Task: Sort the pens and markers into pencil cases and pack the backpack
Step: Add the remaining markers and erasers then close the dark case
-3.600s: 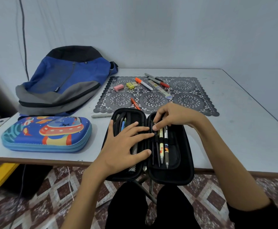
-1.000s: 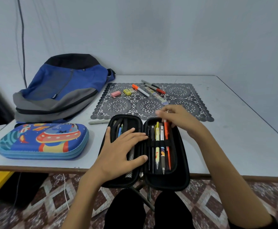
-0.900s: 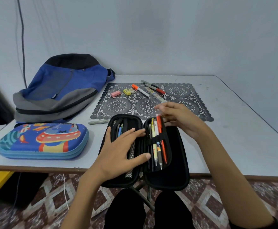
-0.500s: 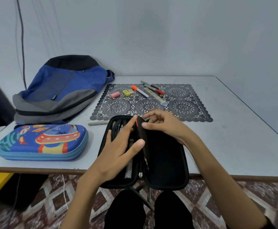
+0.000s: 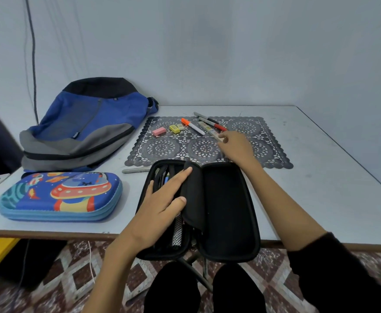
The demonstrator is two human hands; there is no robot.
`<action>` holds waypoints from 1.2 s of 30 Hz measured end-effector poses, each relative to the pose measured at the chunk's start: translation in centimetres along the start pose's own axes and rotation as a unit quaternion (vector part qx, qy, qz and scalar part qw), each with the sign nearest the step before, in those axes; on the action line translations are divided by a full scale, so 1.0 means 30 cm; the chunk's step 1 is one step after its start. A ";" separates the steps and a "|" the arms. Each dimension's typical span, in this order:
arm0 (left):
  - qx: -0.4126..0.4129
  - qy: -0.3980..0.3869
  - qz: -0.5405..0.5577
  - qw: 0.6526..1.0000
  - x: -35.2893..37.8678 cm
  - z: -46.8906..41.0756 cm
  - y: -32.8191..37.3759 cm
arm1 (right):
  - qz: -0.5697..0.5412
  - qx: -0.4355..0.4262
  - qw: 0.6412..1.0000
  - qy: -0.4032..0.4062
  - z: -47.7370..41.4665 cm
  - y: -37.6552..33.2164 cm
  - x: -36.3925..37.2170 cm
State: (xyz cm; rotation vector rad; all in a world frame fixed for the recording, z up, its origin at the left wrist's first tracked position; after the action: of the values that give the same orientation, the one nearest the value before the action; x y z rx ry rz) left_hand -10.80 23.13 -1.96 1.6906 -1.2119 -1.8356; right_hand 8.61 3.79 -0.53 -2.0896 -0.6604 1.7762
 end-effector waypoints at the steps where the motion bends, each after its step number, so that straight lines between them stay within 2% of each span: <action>1: -0.001 0.000 0.001 1.000 -0.001 0.000 -0.001 | 0.076 -0.002 0.997 -0.029 -0.022 0.010 0.024; 3: -0.002 -0.001 0.001 1.000 -0.004 -0.002 -0.002 | 0.153 -0.008 0.987 -0.054 -0.048 0.013 0.054; 9: -0.003 -0.003 0.001 1.000 -0.003 -0.001 0.001 | 0.143 0.001 0.989 0.041 -0.063 0.007 0.031; 13: -0.004 -0.003 0.002 1.000 -0.004 -0.002 0.000 | 0.147 0.049 0.987 0.040 -0.063 0.044 0.029; 19: -0.005 -0.004 0.003 1.000 -0.002 -0.002 0.000 | 0.050 0.100 0.994 0.004 -0.081 0.093 0.028; 22: -0.006 -0.005 0.004 1.000 -0.003 0.000 0.001 | -0.079 0.110 0.990 0.028 -0.076 0.103 0.017; 27: -0.007 -0.006 0.004 1.000 -0.003 -0.001 0.002 | -0.322 0.041 0.938 0.124 -0.030 0.070 -0.080; 31: -0.008 -0.005 0.007 1.000 -0.004 0.001 0.003 | -0.495 0.004 0.856 0.150 -0.009 0.037 -0.174; 33: -0.009 -0.005 0.007 1.000 -0.005 0.002 0.002 | -0.543 0.001 0.829 0.137 -0.012 0.027 -0.204; 36: -0.008 -0.004 0.006 1.000 -0.004 0.000 0.000 | -0.603 -0.007 0.796 0.050 -0.015 0.002 -0.216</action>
State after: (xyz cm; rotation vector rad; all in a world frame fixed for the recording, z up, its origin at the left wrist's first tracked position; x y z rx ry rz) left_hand -10.78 23.23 -1.88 1.6645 -1.2040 -1.8421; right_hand 8.27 0.30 4.92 -1.1443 -1.4974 0.8679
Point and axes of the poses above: each hand's wrist, its own z-axis away from the middle knuckle, its own x-axis out of the palm, y = z × x, the point moved 5 cm from there along -z, towards the middle knuckle, and after that the axes turned 4 degrees about -y, right-handed, at the moved point
